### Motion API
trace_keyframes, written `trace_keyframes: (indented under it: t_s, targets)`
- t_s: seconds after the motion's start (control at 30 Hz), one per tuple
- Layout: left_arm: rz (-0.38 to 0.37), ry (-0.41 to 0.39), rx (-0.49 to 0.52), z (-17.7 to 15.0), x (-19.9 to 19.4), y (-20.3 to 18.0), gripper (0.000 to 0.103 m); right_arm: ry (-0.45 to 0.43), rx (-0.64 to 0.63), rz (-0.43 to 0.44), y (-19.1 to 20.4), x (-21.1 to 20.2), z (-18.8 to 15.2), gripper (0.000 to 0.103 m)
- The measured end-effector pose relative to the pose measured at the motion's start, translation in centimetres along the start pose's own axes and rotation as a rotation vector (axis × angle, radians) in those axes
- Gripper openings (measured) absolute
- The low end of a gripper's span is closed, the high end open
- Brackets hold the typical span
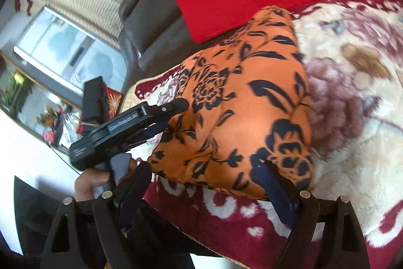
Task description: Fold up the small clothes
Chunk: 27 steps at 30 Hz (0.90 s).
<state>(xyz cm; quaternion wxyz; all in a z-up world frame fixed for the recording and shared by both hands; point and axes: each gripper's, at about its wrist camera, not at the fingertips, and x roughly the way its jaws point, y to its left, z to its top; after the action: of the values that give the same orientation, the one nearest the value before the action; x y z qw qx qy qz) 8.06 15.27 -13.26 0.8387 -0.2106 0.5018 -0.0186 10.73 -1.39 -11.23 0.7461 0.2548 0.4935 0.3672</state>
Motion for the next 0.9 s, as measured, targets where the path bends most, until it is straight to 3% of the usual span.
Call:
trace_keyframes:
  t_s: [0.07,0.1,0.17,0.27,0.33,0.37,0.43,0.47,0.5,0.53,0.6,0.73,0.8,0.87,0.9]
  targets:
    - [-0.078,0.044,-0.057,0.7,0.9,1.1,0.020,0.000,-0.001,0.016,-0.1,-0.2,0.1,0.090]
    - [-0.094,0.036,-0.069,1.0,0.6,1.4,0.016,-0.001,-0.005,0.018,-0.1,-0.4,0.1,0.090]
    - [-0.080,-0.021,-0.024,1.3,-1.2,0.7,0.015,-0.002,-0.009,0.029,0.1,-0.5,0.1,0.090]
    - [-0.033,-0.200,0.139,1.2,-6.6,-2.5,0.015,-0.025,-0.017,0.036,0.5,-1.2,0.3,0.090]
    - [-0.007,-0.227,0.180,1.4,-7.4,-2.7,0.016,-0.044,-0.026,0.038,0.8,-2.0,0.6,0.090]
    - [0.012,-0.196,0.180,1.7,-6.3,-2.1,0.016,-0.052,-0.028,0.038,0.8,-2.1,0.8,0.090]
    - [0.025,-0.067,0.123,2.1,-2.5,0.5,0.018,-0.058,-0.014,0.035,0.6,-1.7,1.0,0.090]
    - [0.035,0.003,0.066,1.9,-0.5,2.2,0.025,-0.050,-0.001,0.032,0.4,-1.3,1.2,0.090]
    - [-0.002,0.014,0.023,1.5,0.2,3.4,0.025,-0.037,0.012,0.025,0.2,-1.0,1.1,0.090]
    - [-0.060,-0.028,-0.011,1.2,-0.1,4.2,0.026,-0.029,0.017,0.020,0.1,-1.1,1.0,0.090]
    - [-0.099,-0.045,-0.036,0.9,-1.1,4.5,0.032,-0.023,0.006,0.010,0.1,-1.2,0.7,0.090]
    - [-0.027,-0.074,-0.013,-0.4,-4.0,4.0,0.043,-0.019,0.022,0.002,-0.1,-1.1,0.7,0.091]
    - [-0.054,-0.121,0.013,-1.8,-5.5,4.1,0.052,-0.026,0.014,0.011,0.1,-1.2,0.8,0.091]
    - [0.029,-0.093,0.048,-3.4,-4.4,4.5,0.052,-0.021,0.015,0.011,0.1,-0.9,0.7,0.091]
    - [0.027,-0.067,0.024,-3.7,-3.6,5.2,0.053,-0.016,0.019,0.009,0.1,-0.5,0.3,0.091]
